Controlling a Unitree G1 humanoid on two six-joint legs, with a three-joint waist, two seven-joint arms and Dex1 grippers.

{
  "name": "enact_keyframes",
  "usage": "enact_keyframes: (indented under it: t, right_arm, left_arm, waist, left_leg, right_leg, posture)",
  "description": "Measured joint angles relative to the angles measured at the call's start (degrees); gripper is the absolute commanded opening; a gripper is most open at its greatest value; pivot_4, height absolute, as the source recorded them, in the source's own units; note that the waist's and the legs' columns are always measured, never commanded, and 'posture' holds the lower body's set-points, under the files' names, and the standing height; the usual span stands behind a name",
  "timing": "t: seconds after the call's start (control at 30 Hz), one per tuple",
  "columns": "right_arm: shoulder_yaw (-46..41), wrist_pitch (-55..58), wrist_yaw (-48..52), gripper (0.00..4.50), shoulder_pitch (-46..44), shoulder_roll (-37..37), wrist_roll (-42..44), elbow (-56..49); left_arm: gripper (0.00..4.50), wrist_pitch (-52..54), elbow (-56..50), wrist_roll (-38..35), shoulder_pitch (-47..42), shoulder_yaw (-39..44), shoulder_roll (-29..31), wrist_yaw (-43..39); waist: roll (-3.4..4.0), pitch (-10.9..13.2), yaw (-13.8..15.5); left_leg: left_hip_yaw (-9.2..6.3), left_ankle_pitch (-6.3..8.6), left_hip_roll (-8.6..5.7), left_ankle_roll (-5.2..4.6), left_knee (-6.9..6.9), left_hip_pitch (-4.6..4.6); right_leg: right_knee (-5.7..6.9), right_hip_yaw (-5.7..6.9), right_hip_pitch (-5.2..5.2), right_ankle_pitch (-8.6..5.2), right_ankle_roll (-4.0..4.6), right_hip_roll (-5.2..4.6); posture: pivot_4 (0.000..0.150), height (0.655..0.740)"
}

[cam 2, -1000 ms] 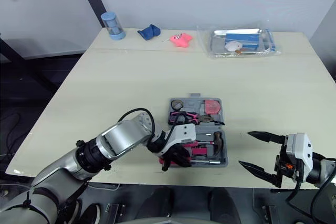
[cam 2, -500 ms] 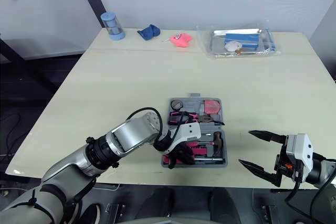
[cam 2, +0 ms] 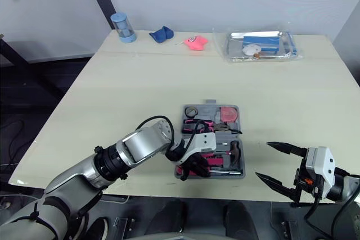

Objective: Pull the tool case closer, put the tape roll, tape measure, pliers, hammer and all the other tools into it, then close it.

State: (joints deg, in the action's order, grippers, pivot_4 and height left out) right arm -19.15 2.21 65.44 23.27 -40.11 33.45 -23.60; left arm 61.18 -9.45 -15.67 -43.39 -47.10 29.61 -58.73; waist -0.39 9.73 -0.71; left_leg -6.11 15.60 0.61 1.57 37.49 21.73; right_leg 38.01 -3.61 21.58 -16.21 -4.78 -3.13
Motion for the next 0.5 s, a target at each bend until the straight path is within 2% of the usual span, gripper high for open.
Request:
enact_keyframes:
  t: [0.2, 0.23, 0.37, 0.5]
  right_arm:
    - [0.0, 0.0, -0.8, 4.50, 0.0, 0.0, -0.2, -0.1]
    - [0.0, 0.0, -0.8, 4.50, -0.1, 0.0, -0.2, -0.1]
    - [0.0, -0.1, -0.8, 4.50, -0.2, 0.0, -0.2, -0.1]
    - [0.2, -0.2, -0.8, 4.50, -0.5, 0.1, -0.4, -0.1]
  left_arm:
    - [0.59, -0.5, 0.7, 0.1, 0.0, 0.0, -0.3, -0.1]
    - [1.60, -0.5, 0.7, 0.1, 0.0, 0.1, -0.3, -0.1]
    - [3.08, -0.5, 0.1, -0.1, 0.0, 0.0, -0.3, -1.1]
    - [3.08, -0.8, -0.6, 0.0, 0.0, 0.0, 0.1, -1.2]
  waist:
    - [0.01, 0.0, 0.0]
    - [0.01, 0.0, 0.0]
    - [0.05, 0.0, 0.0]
    - [0.06, 0.0, -0.1]
  left_leg:
    - [0.00, 0.00, 0.00, 0.00, 0.01, 0.00]
    - [0.00, 0.00, 0.00, 0.00, 0.01, -0.01]
    - [-0.02, -0.01, -0.03, -0.01, 0.03, -0.01]
    - [0.00, -0.01, -0.04, -0.02, 0.09, -0.01]
  right_leg:
    - [0.01, 0.00, 0.00, 0.00, 0.00, 0.00]
    - [0.01, 0.00, 0.00, 0.00, 0.00, 0.00]
    - [0.02, -0.03, -0.03, 0.01, -0.02, 0.00]
    - [0.03, -0.10, -0.03, 0.06, -0.09, 0.01]
  posture:
    - [0.150, 0.7400]
    - [0.150, 0.7400]
    - [0.150, 0.7400]
    - [0.150, 0.7400]
